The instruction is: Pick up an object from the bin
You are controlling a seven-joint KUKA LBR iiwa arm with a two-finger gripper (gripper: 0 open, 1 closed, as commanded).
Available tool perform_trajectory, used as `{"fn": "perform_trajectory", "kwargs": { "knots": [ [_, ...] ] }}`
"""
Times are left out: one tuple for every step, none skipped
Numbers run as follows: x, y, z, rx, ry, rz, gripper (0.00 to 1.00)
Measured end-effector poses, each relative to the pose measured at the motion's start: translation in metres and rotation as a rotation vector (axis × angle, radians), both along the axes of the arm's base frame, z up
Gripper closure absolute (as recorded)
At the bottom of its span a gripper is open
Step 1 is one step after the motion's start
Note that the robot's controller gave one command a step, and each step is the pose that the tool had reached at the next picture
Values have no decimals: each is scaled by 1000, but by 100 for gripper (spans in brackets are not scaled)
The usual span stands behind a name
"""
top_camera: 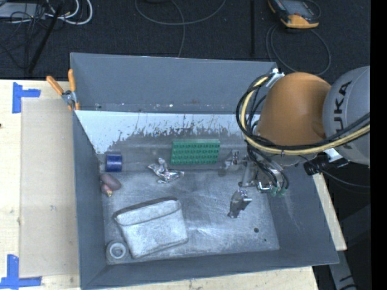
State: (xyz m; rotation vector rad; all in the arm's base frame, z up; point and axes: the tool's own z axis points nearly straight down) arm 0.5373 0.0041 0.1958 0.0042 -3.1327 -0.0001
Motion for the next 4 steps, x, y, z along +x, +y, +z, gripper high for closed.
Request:
{"fn": "perform_trajectory", "kwargs": {
  "knots": [
    [-20, 100, -125, 1, -15, 235, 0],
    [-51, 164, -95, 6, -9, 239, 0],
    [-56, 164, -97, -1, -6, -90, 0],
    [-52, 162, -122, 2, -23, 43, 0]
  ]
}}
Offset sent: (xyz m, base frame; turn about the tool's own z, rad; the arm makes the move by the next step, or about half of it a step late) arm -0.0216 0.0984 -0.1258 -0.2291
